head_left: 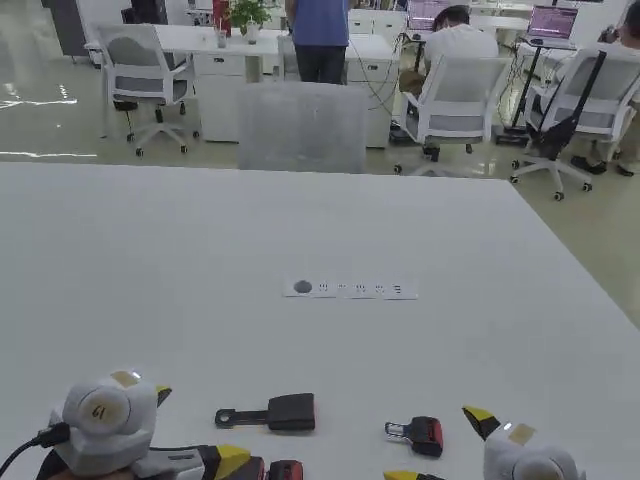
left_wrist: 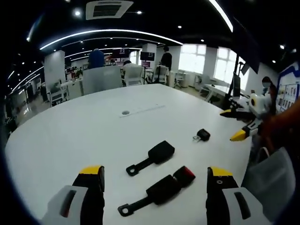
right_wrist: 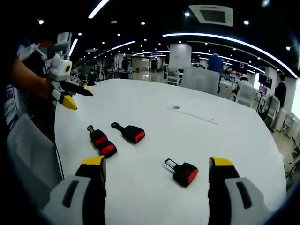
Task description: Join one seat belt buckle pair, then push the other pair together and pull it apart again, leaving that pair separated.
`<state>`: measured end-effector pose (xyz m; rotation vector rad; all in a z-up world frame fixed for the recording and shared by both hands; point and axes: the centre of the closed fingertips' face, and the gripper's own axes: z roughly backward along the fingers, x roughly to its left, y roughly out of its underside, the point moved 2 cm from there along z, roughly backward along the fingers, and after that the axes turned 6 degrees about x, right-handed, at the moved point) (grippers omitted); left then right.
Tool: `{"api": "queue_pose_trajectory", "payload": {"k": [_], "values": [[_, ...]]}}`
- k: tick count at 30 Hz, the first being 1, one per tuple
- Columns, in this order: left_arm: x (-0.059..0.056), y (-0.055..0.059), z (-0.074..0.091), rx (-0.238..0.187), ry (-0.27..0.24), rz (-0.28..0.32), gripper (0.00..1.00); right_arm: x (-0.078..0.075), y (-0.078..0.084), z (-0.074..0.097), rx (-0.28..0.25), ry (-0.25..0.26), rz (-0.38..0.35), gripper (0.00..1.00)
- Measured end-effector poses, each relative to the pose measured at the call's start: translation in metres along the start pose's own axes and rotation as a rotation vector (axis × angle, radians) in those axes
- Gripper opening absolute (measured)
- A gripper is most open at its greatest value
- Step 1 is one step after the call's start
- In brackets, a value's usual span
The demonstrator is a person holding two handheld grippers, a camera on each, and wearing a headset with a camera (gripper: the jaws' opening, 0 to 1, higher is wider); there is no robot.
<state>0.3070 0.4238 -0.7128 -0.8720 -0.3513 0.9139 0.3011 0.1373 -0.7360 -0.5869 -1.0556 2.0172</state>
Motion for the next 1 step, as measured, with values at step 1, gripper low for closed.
{"api": "queue_pose_trajectory", "payload": {"k": [1], "values": [[-0.001,0.003,0.0031,0.006,0.0,-0.008,0.92,0.0029,-0.0004,0.0015,-0.001,0.0,0.004,0.93]]}}
